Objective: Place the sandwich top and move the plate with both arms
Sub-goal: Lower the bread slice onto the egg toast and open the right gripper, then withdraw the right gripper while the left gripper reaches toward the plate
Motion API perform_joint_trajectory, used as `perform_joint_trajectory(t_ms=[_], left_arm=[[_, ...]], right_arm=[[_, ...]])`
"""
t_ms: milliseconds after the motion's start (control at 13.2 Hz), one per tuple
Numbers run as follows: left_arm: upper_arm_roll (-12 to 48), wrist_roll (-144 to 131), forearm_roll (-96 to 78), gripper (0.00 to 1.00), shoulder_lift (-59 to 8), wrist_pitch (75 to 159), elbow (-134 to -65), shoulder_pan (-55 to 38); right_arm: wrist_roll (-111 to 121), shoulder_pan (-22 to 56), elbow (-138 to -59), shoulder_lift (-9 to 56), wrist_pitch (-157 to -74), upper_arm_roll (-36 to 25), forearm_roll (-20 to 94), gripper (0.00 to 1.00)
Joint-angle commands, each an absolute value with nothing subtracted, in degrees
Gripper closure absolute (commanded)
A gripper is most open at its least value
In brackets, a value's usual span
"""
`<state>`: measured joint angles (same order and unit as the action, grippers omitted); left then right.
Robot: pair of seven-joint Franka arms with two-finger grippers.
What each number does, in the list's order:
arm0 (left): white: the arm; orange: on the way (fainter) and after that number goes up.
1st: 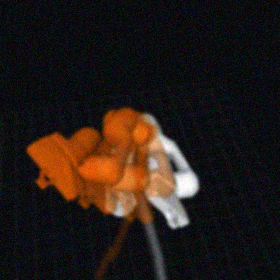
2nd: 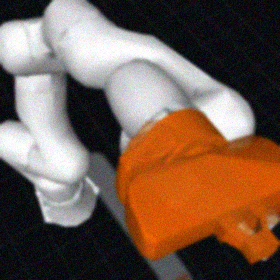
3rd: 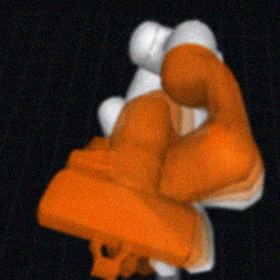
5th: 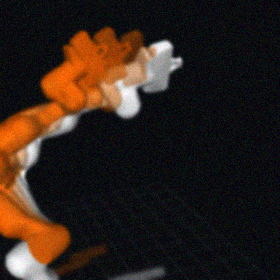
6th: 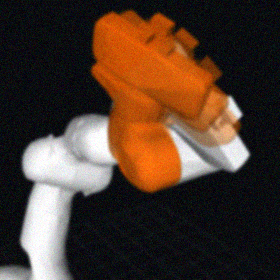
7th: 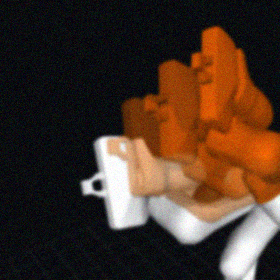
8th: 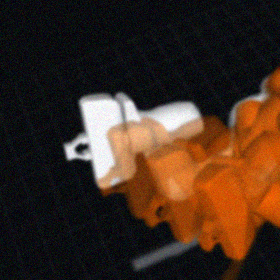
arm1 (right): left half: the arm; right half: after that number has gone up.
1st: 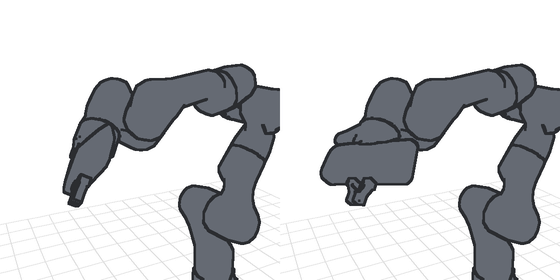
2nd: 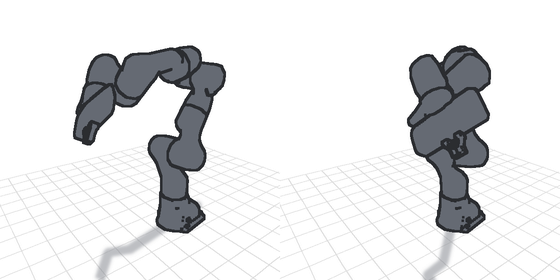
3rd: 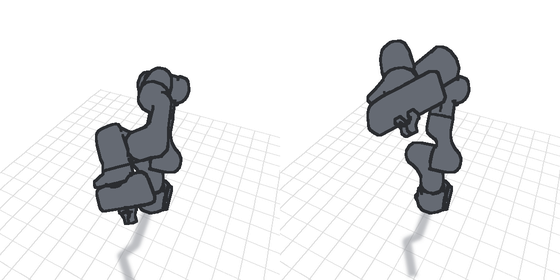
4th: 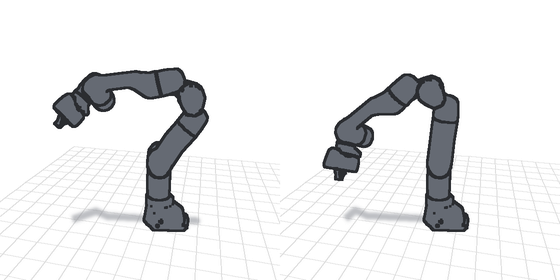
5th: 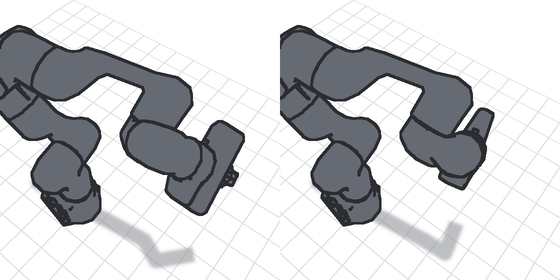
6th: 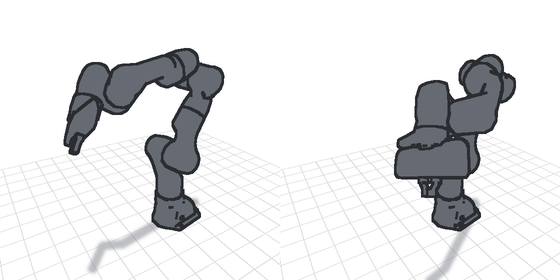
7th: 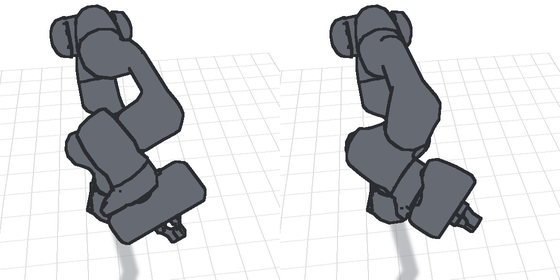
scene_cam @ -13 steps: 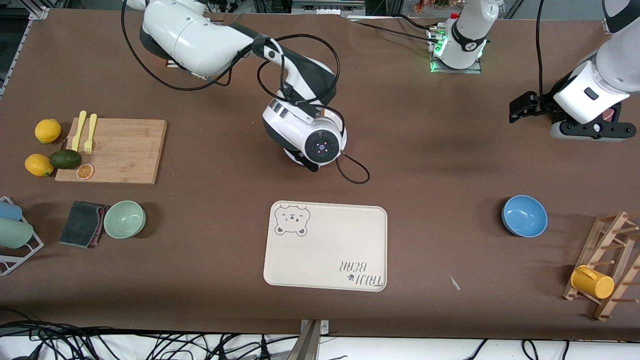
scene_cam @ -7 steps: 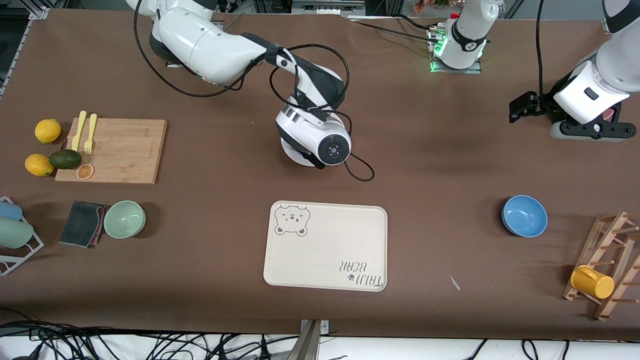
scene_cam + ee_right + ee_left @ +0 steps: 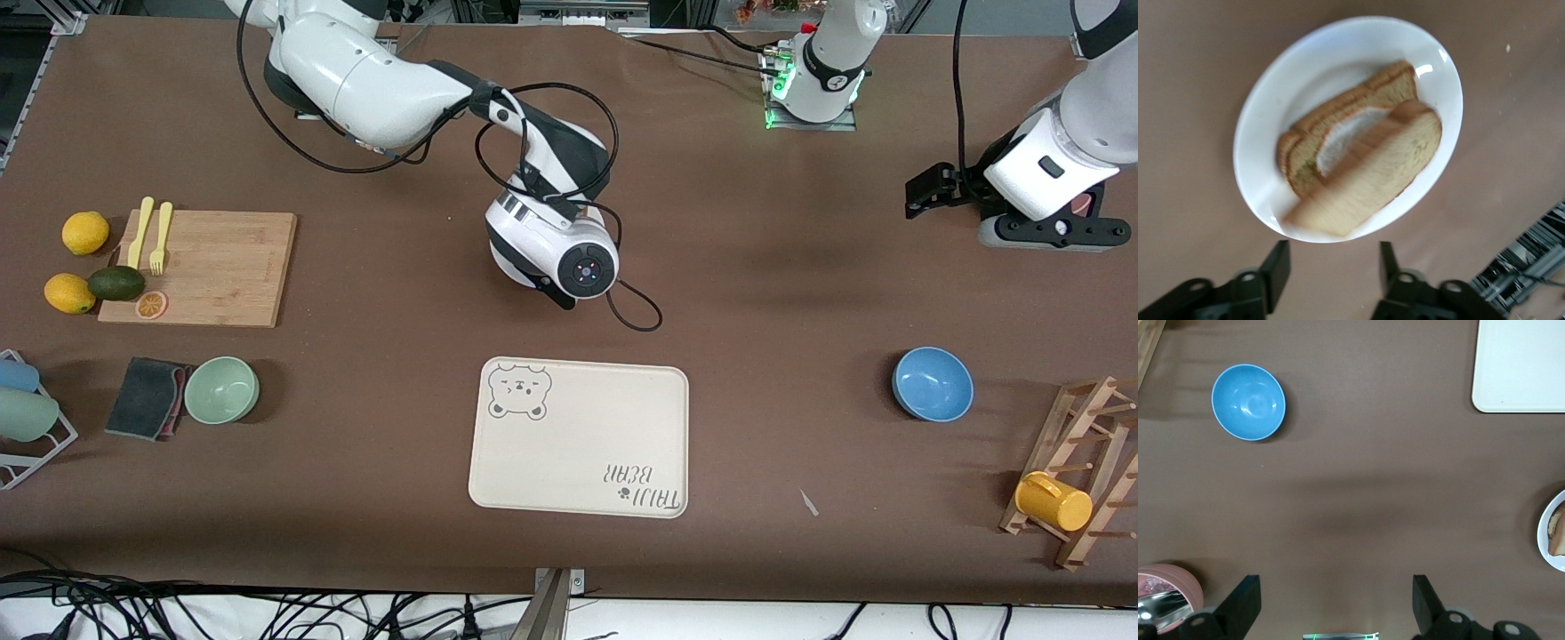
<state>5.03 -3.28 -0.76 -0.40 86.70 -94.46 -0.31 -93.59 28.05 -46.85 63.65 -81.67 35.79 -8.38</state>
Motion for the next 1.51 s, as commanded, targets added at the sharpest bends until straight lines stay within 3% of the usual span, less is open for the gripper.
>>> perform_joint_trajectory(t_ms=[0, 151, 378, 604, 1058, 1435], left_arm=[[5.1, -3.2, -1.0, 0.0, -1.0, 85.6, -93.0, -0.3], [5.1, -3.2, -1.0, 0.0, -1.0, 85.6, -93.0, -0.3], [5.1, -3.2, -1.1, 0.0, -1.0, 85.6, -93.0, -0.4], [5.1, -3.2, -1.6, 0.0, -1.0, 85.6, -93.0, -0.4], [5.2, -3.3, -1.7, 0.0, -1.1, 85.6, -93.1, -1.8], [5.6, -3.9, -5.6, 0.0, -2.1, 81.9, -93.3, -5.6]], right_arm=[[-88.1, 30.4, -50.7, 57.4, -84.1, 28.2, -4.4, 0.0], [-82.6, 32.9, -55.7, 50.3, -85.2, 19.5, 2.2, 0.0], [-71.5, 34.8, -76.8, 29.2, -93.6, 10.1, 4.5, 0.0], [-59.7, 31.6, -80.2, 19.9, -91.5, 6.3, 4.1, 0.0], [-42.2, 15.5, -89.4, 5.0, -92.4, 6.2, 4.0, 0.0], [-21.3, 0.9, -93.8, -2.4, -91.6, 6.8, 2.1, 0.0]])
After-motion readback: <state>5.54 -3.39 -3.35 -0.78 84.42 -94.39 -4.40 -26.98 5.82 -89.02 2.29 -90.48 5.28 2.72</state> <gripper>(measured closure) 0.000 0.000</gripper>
